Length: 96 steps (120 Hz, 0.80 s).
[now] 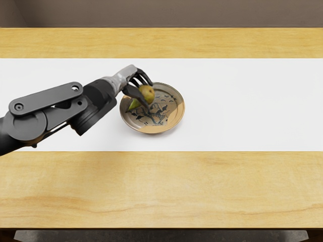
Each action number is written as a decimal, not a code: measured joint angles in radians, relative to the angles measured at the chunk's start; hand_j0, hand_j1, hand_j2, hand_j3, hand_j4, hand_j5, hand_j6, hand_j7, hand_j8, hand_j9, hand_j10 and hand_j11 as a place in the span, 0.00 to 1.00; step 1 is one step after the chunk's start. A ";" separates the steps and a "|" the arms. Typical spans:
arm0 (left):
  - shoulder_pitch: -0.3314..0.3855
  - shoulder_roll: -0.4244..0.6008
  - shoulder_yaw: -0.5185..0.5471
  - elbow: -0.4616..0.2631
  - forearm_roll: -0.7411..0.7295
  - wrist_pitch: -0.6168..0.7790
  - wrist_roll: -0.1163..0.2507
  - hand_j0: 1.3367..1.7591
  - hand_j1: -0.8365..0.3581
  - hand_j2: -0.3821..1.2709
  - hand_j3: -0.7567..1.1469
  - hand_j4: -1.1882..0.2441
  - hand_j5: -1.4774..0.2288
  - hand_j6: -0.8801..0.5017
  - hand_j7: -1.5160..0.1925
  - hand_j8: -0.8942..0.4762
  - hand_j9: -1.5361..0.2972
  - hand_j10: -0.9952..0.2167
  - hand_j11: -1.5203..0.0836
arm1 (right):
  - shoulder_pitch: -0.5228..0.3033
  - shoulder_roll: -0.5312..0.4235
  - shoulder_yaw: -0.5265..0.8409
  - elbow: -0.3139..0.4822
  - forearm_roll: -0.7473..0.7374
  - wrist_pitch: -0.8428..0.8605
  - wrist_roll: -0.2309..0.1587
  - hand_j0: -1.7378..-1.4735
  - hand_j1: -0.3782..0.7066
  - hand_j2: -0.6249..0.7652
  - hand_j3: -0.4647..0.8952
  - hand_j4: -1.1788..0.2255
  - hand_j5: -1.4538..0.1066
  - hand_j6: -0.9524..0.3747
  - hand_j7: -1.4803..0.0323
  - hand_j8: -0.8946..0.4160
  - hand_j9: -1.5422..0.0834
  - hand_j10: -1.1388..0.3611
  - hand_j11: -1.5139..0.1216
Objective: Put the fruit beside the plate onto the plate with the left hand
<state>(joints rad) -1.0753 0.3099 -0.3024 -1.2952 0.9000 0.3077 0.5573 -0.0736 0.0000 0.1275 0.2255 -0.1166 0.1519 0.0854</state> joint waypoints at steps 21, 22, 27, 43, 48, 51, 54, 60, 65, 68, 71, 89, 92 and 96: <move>0.000 -0.011 0.010 0.003 -0.002 0.001 0.001 0.76 0.46 0.51 0.40 0.46 0.45 0.32 0.47 0.33 0.45 0.39 0.51 | 0.000 0.000 0.000 0.000 0.000 0.000 0.000 0.30 0.05 0.45 0.34 0.83 0.92 0.71 0.96 0.67 0.94 0.75 0.91; 0.000 -0.011 0.010 0.003 -0.002 0.001 0.001 0.76 0.46 0.50 0.40 0.46 0.45 0.32 0.48 0.33 0.46 0.40 0.51 | 0.000 0.000 0.000 0.000 0.000 0.000 0.000 0.30 0.05 0.45 0.34 0.83 0.92 0.71 0.96 0.67 0.94 0.75 0.91; -0.001 -0.011 0.012 0.003 -0.003 0.001 0.000 0.76 0.51 0.46 0.40 0.49 0.49 0.34 0.51 0.35 0.49 0.43 0.55 | 0.000 0.000 0.000 0.000 0.000 0.000 0.000 0.30 0.05 0.45 0.34 0.83 0.92 0.71 0.96 0.67 0.94 0.75 0.91; -0.002 -0.011 0.013 0.003 -0.005 0.003 -0.001 0.76 0.65 0.36 0.40 0.59 0.60 0.41 0.62 0.43 0.59 0.54 0.67 | 0.000 0.000 0.000 0.000 0.000 0.000 0.000 0.30 0.05 0.45 0.34 0.83 0.92 0.71 0.96 0.67 0.94 0.75 0.91; -0.005 -0.011 0.013 0.004 -0.005 0.003 -0.002 0.76 0.68 0.34 0.40 0.61 0.62 0.43 0.65 0.44 0.61 0.57 0.69 | 0.000 0.000 0.000 0.000 0.000 0.000 0.000 0.30 0.05 0.45 0.34 0.83 0.92 0.71 0.96 0.67 0.94 0.75 0.91; -0.007 -0.011 0.013 0.004 -0.006 0.003 -0.002 0.76 0.70 0.33 0.40 0.62 0.64 0.44 0.66 0.45 0.63 0.58 0.71 | 0.000 0.000 0.000 0.000 0.000 0.000 0.000 0.30 0.05 0.45 0.34 0.83 0.92 0.71 0.96 0.67 0.94 0.75 0.91; -0.008 -0.011 0.013 0.004 -0.006 0.003 -0.002 0.76 0.71 0.32 0.40 0.63 0.65 0.45 0.67 0.46 0.64 0.59 0.72 | 0.000 0.000 0.000 0.000 0.000 0.000 0.000 0.30 0.05 0.45 0.34 0.83 0.92 0.71 0.96 0.67 0.94 0.75 0.91; -0.024 -0.010 0.012 0.003 -0.009 0.002 -0.002 0.76 0.76 0.30 0.40 0.67 0.69 0.48 0.71 0.50 0.67 0.63 0.76 | 0.000 0.000 0.000 0.000 0.000 0.000 0.000 0.30 0.05 0.45 0.34 0.83 0.92 0.71 0.96 0.67 0.94 0.75 0.91; -0.033 -0.005 0.011 0.002 -0.025 -0.003 -0.003 0.76 0.80 0.29 0.40 0.70 0.72 0.51 0.74 0.53 0.70 0.67 0.79 | 0.000 0.000 0.000 0.000 0.000 0.000 0.000 0.30 0.05 0.45 0.34 0.83 0.92 0.71 0.96 0.67 0.94 0.75 0.91; -0.045 -0.002 0.009 0.002 -0.044 -0.012 -0.003 0.76 0.83 0.28 0.40 0.71 0.74 0.52 0.76 0.54 0.72 0.68 0.81 | 0.000 0.000 0.000 0.000 0.000 0.000 0.000 0.30 0.05 0.45 0.34 0.83 0.92 0.71 0.96 0.67 0.94 0.75 0.91; -0.053 0.003 0.007 0.001 -0.071 -0.025 -0.003 0.76 0.84 0.28 0.40 0.73 0.75 0.54 0.77 0.55 0.73 0.70 0.83 | 0.000 0.000 0.000 0.000 0.000 0.000 0.000 0.30 0.05 0.45 0.34 0.83 0.92 0.71 0.96 0.67 0.94 0.75 0.91; -0.066 0.131 -0.033 -0.010 -0.286 -0.169 -0.004 0.76 0.92 0.25 0.40 0.78 0.81 0.59 0.83 0.60 0.79 0.76 0.89 | 0.000 0.000 0.000 0.000 0.000 0.000 0.000 0.30 0.05 0.45 0.34 0.83 0.92 0.71 0.96 0.67 0.94 0.75 0.91; -0.065 0.154 -0.043 -0.014 -0.310 -0.211 -0.004 0.76 0.93 0.25 0.40 0.78 0.81 0.59 0.84 0.61 0.79 0.77 0.89 | 0.000 0.000 0.000 0.000 0.000 0.000 0.000 0.30 0.05 0.45 0.34 0.83 0.92 0.71 0.96 0.67 0.94 0.75 0.91; -0.062 0.192 -0.056 -0.023 -0.335 -0.260 -0.004 0.76 0.94 0.25 0.40 0.79 0.82 0.60 0.84 0.61 0.80 0.77 0.90 | 0.000 0.000 0.000 0.000 0.000 0.000 0.000 0.30 0.05 0.45 0.34 0.83 0.92 0.71 0.96 0.67 0.94 0.75 0.91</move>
<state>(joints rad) -1.1373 0.5016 -0.3583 -1.3180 0.5652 0.0475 0.5534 -0.0736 0.0000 0.1273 0.2256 -0.1166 0.1519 0.0851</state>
